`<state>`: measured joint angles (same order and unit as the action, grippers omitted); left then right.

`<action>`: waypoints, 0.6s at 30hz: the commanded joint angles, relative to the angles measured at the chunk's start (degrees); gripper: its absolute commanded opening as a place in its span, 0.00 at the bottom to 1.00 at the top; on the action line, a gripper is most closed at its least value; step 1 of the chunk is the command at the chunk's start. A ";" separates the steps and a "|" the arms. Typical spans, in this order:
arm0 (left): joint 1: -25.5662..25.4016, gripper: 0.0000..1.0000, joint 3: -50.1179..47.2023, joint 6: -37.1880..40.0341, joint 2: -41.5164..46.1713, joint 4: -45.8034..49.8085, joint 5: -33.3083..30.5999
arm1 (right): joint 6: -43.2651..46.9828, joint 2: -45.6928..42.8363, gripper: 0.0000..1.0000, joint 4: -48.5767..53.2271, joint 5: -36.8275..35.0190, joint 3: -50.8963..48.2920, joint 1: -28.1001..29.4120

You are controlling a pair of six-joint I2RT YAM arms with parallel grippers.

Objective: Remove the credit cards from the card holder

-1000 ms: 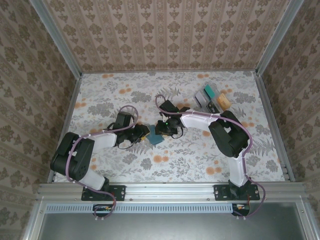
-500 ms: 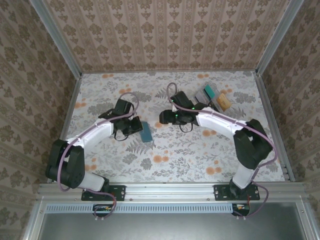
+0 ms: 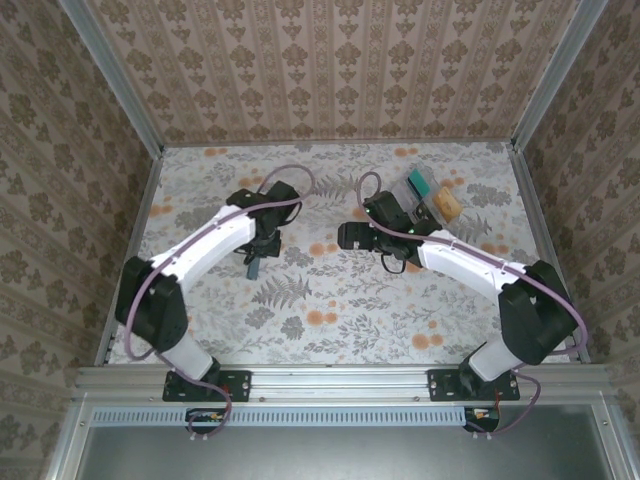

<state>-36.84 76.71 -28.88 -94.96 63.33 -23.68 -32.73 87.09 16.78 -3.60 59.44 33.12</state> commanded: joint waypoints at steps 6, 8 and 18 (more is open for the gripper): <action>-4.35 0.32 4.89 -1.63 -9.93 -0.28 -0.22 | -4.41 -3.36 1.00 -1.57 -2.64 -3.61 -2.07; -4.14 0.45 4.46 -1.41 -9.90 -3.46 3.92 | -5.06 -3.24 0.99 -1.33 -2.31 -3.86 -2.51; 4.47 0.82 -6.38 0.89 2.01 -19.88 24.90 | -8.58 -0.63 0.95 -5.39 2.96 -4.42 -2.58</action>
<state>-35.16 73.12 -28.42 -97.21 48.69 -6.98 -39.00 85.25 14.17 -3.55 55.55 30.57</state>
